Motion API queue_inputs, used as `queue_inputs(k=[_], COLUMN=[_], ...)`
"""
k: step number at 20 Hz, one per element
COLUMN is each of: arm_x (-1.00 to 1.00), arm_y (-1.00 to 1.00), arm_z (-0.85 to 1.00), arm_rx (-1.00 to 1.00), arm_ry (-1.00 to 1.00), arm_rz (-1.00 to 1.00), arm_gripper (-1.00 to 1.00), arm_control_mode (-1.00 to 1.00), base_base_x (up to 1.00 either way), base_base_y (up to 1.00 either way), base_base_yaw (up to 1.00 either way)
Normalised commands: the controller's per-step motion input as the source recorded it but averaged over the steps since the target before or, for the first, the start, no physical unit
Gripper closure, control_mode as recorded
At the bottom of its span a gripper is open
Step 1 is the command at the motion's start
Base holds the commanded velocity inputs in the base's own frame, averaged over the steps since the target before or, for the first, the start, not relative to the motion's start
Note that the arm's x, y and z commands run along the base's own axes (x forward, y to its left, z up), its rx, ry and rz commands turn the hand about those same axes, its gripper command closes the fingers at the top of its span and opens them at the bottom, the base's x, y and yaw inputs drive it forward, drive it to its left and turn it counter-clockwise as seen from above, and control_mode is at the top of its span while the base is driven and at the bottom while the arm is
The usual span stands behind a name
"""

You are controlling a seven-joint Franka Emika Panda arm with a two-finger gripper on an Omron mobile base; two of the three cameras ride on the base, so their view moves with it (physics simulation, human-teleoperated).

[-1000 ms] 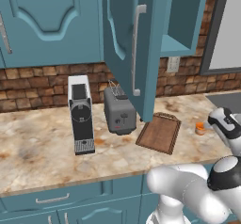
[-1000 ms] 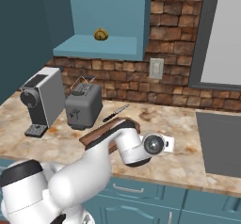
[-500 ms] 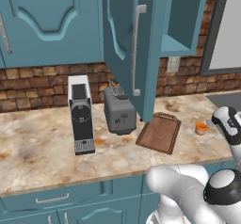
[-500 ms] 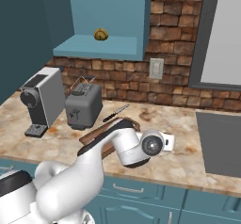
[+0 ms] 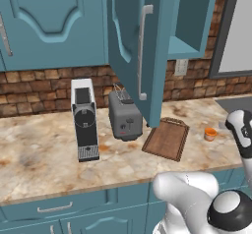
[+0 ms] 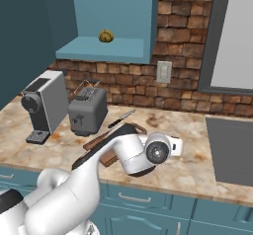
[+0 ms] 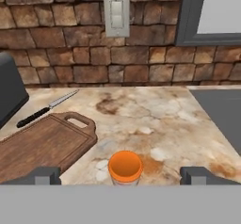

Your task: Pick the bread, place it on the cutting board, pick the jam, place it on the counter, and close the cabinet.

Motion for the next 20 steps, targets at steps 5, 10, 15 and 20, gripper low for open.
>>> queue_inputs(k=[5,10,15,20], arm_x=[-0.14,-0.14,-0.18,-0.15], arm_y=[0.11,0.13,0.14,0.20], arm_z=[0.26,0.27,0.24,0.22], arm_rx=[0.00,0.00,0.00,0.00], arm_ry=[-0.03,-0.02,-0.01,0.00], arm_rz=[0.00,0.00,0.00,-0.01], arm_gripper=[-1.00,-1.00,-1.00,-1.00], arm_control_mode=[-1.00,-1.00,-1.00,-1.00], base_base_x=[0.00,0.00,0.00,0.00], base_base_y=[0.00,0.00,0.00,0.00], base_base_yaw=[0.00,0.00,0.00,0.00])
